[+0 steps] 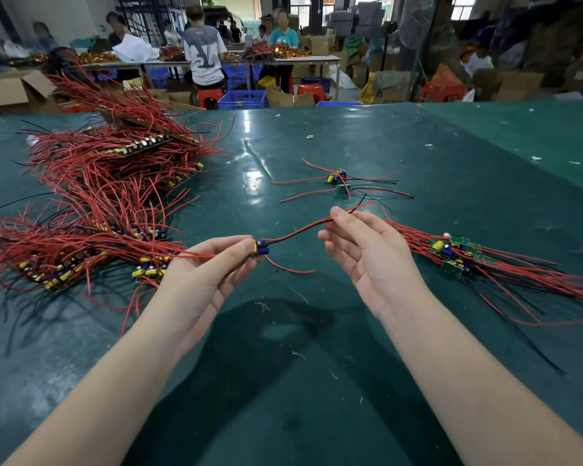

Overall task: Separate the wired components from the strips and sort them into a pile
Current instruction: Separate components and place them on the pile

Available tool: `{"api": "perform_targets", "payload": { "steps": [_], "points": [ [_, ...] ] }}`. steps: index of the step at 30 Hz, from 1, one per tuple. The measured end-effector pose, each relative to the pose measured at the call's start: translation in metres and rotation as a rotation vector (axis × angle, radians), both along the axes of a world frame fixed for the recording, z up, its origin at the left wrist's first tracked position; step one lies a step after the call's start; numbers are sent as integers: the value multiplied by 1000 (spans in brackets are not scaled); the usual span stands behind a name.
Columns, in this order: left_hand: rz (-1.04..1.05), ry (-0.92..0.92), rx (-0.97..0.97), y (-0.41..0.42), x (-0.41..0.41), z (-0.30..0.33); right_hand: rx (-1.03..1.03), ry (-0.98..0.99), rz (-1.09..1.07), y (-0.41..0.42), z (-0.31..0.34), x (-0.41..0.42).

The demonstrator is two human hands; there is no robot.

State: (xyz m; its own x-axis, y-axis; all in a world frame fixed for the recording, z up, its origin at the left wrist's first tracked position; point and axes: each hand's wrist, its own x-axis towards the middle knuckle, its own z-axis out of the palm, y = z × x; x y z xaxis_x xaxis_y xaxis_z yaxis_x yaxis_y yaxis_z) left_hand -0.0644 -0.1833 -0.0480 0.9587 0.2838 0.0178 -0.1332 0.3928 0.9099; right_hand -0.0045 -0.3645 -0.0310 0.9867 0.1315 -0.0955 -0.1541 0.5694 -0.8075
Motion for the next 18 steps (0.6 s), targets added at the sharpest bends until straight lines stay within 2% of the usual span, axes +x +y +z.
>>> {"api": "perform_targets", "payload": {
  "steps": [6, 18],
  "points": [
    [14, -10, 39, -3, 0, -1, -55, -46, -105, 0, -4, 2],
    [44, -20, 56, -3, 0, 1, 54, -4, -144, -1, -5, 4]
  ]
}}
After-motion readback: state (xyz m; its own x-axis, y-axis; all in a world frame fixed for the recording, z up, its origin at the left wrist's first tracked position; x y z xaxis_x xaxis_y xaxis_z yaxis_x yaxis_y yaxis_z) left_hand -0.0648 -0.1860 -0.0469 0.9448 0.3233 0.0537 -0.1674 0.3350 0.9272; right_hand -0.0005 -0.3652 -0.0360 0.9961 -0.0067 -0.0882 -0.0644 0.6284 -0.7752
